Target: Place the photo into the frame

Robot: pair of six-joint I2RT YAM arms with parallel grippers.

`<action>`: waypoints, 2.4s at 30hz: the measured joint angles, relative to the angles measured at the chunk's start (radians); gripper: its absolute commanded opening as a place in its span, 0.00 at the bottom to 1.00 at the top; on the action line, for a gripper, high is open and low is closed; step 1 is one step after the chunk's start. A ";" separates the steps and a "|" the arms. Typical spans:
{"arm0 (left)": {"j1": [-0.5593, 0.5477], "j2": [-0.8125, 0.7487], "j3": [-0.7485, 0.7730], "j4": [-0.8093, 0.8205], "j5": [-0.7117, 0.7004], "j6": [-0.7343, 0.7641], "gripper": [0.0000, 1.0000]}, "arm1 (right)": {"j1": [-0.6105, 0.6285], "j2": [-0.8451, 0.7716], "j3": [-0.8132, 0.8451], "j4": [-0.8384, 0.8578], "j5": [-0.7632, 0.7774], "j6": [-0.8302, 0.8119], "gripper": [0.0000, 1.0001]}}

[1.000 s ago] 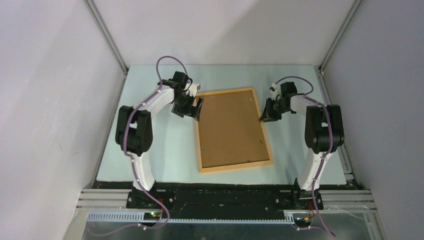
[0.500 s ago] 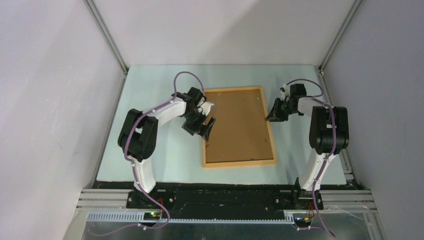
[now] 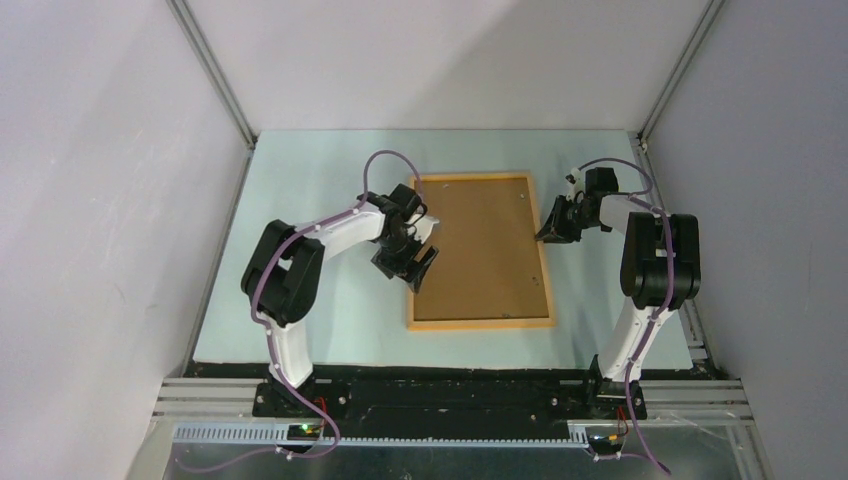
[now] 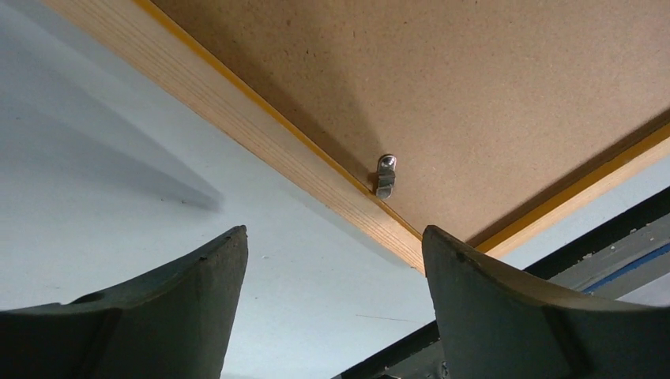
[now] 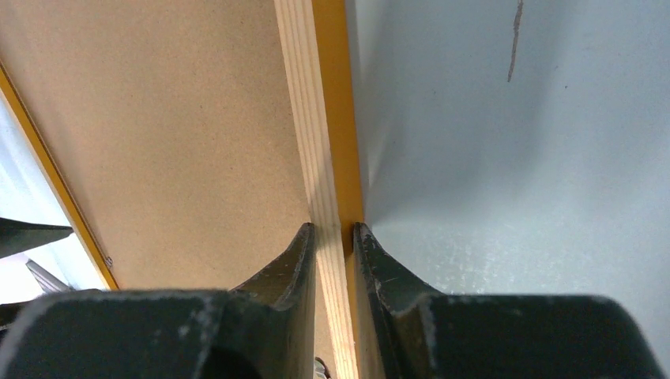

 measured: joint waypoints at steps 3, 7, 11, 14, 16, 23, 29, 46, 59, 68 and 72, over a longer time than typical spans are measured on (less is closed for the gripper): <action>-0.010 0.000 0.010 0.001 -0.022 -0.002 0.84 | 0.000 0.000 0.000 0.000 0.000 0.000 0.00; -0.042 0.011 0.031 0.001 -0.042 -0.010 0.79 | 0.000 0.000 0.000 0.000 -0.002 -0.001 0.00; -0.058 0.030 0.050 0.002 -0.045 -0.018 0.77 | -0.001 0.000 0.000 0.000 -0.003 -0.003 0.00; -0.061 0.044 0.059 0.002 -0.049 -0.020 0.75 | -0.001 0.000 0.000 0.000 -0.004 -0.004 0.00; -0.063 0.052 0.060 0.004 -0.056 -0.022 0.73 | -0.001 0.000 0.000 0.000 -0.005 -0.004 0.00; -0.083 0.075 0.060 0.004 -0.095 -0.030 0.64 | -0.002 0.000 0.000 0.000 -0.006 -0.004 0.00; -0.090 0.077 0.066 -0.002 -0.105 -0.037 0.55 | -0.005 0.000 -0.002 0.002 -0.013 -0.008 0.00; -0.088 0.090 0.092 -0.031 -0.123 -0.045 0.39 | -0.007 0.000 -0.003 0.001 -0.019 -0.019 0.00; -0.089 0.090 0.092 -0.027 -0.114 -0.045 0.67 | -0.007 0.000 -0.003 0.000 -0.020 -0.020 0.00; -0.091 0.090 0.092 -0.006 -0.097 -0.039 0.69 | -0.007 0.000 -0.003 0.000 -0.020 -0.022 0.00; -0.091 0.090 0.092 -0.006 -0.105 -0.035 0.62 | -0.008 0.000 -0.004 0.000 -0.021 -0.022 0.00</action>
